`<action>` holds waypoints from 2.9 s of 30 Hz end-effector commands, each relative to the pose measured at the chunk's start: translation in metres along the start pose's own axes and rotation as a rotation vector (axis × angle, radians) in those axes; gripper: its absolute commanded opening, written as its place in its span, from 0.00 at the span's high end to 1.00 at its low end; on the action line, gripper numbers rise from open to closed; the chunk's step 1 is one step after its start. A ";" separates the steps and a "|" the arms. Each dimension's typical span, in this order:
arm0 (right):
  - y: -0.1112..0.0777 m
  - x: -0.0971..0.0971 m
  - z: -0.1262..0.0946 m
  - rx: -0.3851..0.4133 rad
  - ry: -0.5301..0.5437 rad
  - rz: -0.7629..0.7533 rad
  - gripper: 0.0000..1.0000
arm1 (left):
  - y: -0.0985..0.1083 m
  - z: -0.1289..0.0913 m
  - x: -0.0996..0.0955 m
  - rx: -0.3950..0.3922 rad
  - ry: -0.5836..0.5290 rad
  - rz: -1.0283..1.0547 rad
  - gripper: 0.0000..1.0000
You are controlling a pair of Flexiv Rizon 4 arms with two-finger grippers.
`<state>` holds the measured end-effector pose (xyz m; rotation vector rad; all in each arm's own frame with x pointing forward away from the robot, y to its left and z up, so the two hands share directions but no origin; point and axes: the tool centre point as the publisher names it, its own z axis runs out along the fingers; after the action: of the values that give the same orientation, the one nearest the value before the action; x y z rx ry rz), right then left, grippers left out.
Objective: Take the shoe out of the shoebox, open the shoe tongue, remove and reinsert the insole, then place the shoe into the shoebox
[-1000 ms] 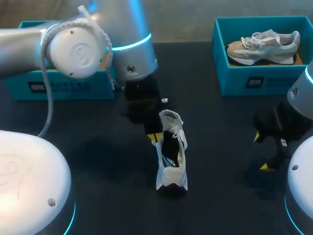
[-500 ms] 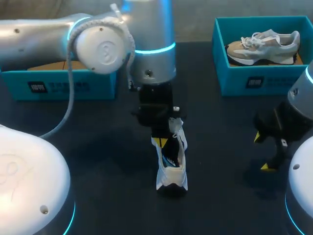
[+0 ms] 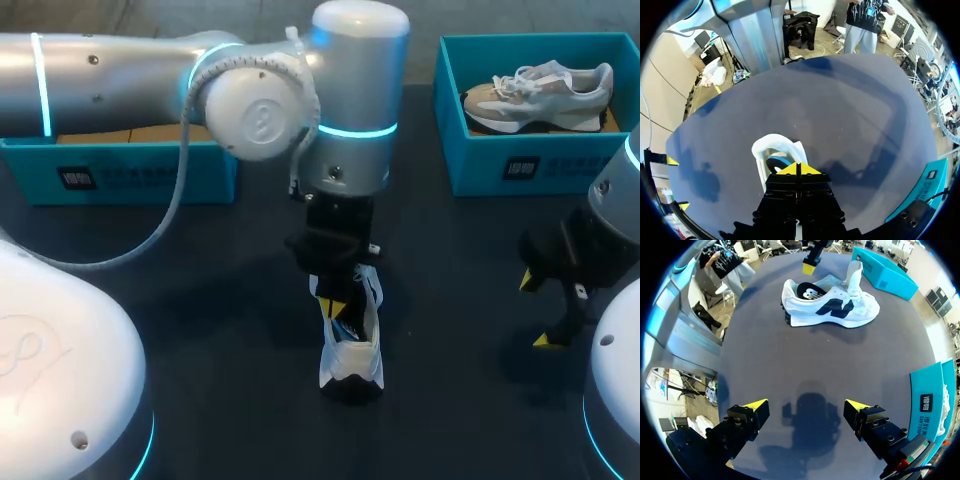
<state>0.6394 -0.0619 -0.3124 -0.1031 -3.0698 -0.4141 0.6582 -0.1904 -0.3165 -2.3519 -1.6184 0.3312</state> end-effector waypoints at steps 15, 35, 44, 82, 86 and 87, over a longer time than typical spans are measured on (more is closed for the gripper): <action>0.000 0.002 0.000 0.001 -0.004 0.000 0.00 | 0.007 0.036 -0.002 0.002 -0.032 -0.038 1.00; 0.000 0.002 0.000 0.001 -0.004 0.000 0.00 | 0.019 0.035 -0.007 -0.036 -0.006 -0.095 1.00; 0.000 0.002 0.000 0.001 -0.004 0.000 0.00 | 0.022 0.045 0.000 -0.035 0.011 -0.121 1.00; 0.000 0.002 0.000 0.001 -0.004 0.000 0.00 | 0.032 0.038 -0.007 -0.203 -0.126 -0.237 1.00; 0.000 0.002 0.000 0.001 -0.004 0.000 0.00 | 0.026 0.029 -0.008 -0.169 -0.125 -0.209 1.00; 0.000 0.002 0.000 0.001 -0.004 0.000 0.00 | 0.024 0.029 -0.009 -0.157 -0.120 -0.198 1.00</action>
<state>0.6386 -0.0622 -0.3126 -0.1045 -3.0715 -0.4142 0.6648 -0.2098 -0.3620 -2.2901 -1.9994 0.3171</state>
